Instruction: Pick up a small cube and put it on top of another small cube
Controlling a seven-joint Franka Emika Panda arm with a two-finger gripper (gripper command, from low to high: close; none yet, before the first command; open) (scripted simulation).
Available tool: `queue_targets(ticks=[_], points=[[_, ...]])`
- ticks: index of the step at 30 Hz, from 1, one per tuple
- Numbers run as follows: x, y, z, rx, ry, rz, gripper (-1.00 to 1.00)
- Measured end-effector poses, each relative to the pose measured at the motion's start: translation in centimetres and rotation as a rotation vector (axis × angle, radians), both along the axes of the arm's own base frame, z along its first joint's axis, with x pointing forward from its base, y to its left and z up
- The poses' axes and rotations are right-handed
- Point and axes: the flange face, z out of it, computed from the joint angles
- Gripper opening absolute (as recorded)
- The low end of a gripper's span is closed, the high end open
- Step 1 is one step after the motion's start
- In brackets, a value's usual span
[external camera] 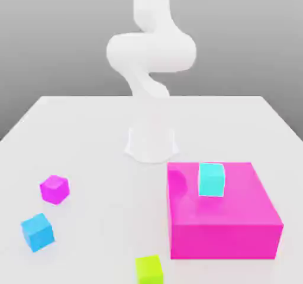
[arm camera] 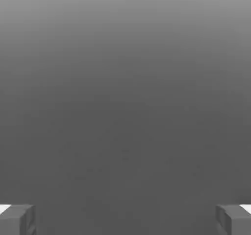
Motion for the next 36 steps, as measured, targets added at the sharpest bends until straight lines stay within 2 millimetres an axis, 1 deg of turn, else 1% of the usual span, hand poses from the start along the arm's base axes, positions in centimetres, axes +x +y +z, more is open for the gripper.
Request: queue_targets(ticks=[2, 5, 7, 10, 13, 15, 17, 20, 22, 23, 24, 25, 31, 32, 36], points=[[1.8, -2.8, -4.3, 0.06, 0.057, -0.139, 0.0], [3.2, -7.0, -10.6, 0.145, 0.131, -0.341, 0.0], [3.3, -9.9, -14.8, 0.202, 0.176, -0.478, 0.0], [2.4, -14.0, -21.1, 0.287, 0.238, -0.686, 0.0], [0.3, -17.6, -27.3, 0.373, 0.293, -0.897, 0.0], [-1.8, -19.6, -31.2, 0.431, 0.327, -1.04, 0.0], [-4.2, -21.2, -35.0, 0.488, 0.359, -1.184, 0.0], [-8.3, -22.7, -40.3, 0.574, 0.404, -1.401, 0.0], [-11.3, -23.1, -43.6, 0.631, 0.432, -1.547, 0.0], [-13.2, -23.5, -45.1, 0.664, 0.442, -1.632, 0.0], [-13.7, -23.2, -46.3, 0.675, 0.452, -1.659, 0.0], [-14.2, -23.4, -47.2, 0.684, 0.454, -1.684, 0.0], [-14.4, -23.2, -52.5, 0.687, 0.459, -1.697, 0.0], [-14.5, -23.1, -53.1, 0.687, 0.459, -1.697, -1.0], [-14.5, -23.1, -53.0, 0.687, 0.457, -1.697, -1.0]])
